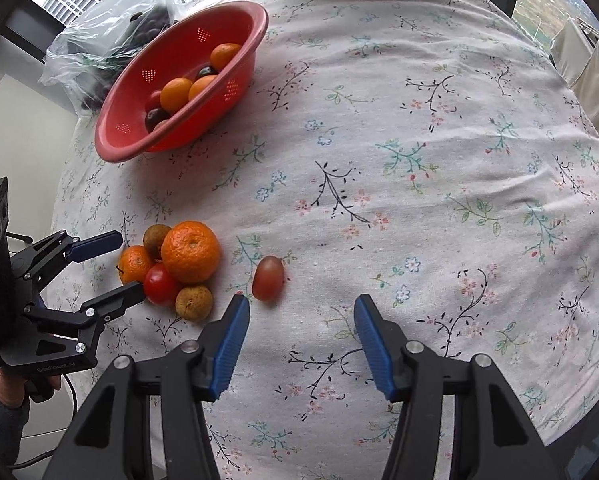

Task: Organize fruits
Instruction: 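Return both open grippers to the remaining fruits on the cloth, then grasp a mandarin with the left gripper while the right gripper grasps a dark red plum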

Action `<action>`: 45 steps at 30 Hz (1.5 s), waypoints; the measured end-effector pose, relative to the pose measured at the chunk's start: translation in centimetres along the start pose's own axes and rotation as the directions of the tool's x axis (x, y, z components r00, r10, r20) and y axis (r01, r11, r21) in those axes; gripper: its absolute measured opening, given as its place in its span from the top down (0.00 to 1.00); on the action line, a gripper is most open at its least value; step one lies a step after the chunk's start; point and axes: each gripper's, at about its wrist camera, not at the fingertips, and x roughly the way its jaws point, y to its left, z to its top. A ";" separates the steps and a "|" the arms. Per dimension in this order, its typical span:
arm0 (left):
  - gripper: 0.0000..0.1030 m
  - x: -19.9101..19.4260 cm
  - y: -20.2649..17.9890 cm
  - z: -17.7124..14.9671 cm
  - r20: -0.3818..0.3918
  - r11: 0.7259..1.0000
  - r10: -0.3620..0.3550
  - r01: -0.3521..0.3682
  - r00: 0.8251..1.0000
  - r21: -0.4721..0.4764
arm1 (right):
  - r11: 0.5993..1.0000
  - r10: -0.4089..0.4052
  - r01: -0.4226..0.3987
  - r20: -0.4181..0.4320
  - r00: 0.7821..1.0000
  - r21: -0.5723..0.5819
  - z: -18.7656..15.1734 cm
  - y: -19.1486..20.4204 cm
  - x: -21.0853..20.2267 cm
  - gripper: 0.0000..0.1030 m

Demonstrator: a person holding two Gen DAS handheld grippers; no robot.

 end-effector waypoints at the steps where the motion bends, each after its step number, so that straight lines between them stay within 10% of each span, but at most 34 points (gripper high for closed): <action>1: 0.40 0.1 -0.2 0.0 -0.006 1.000 -0.002 0.002 1.000 0.018 | 1.000 0.001 -0.001 -0.002 1.000 0.000 0.0 -0.1 0.0 0.43; 12: 0.41 1.0 -0.9 0.4 -0.033 0.993 -0.017 0.021 0.999 0.113 | 1.000 0.005 -0.005 -0.012 1.000 -0.002 0.1 -0.4 0.4 0.43; 20: 0.64 1.1 -1.1 0.7 -0.019 0.993 -0.062 0.064 0.998 0.100 | 1.000 -0.002 0.002 -0.013 1.000 -0.015 0.4 -0.3 0.6 0.44; 45: 0.65 -1.7 -1.7 -4.6 0.051 0.987 -0.050 0.057 0.997 -0.151 | 0.988 -0.056 0.051 -0.030 0.998 -0.148 1.8 3.4 2.1 0.60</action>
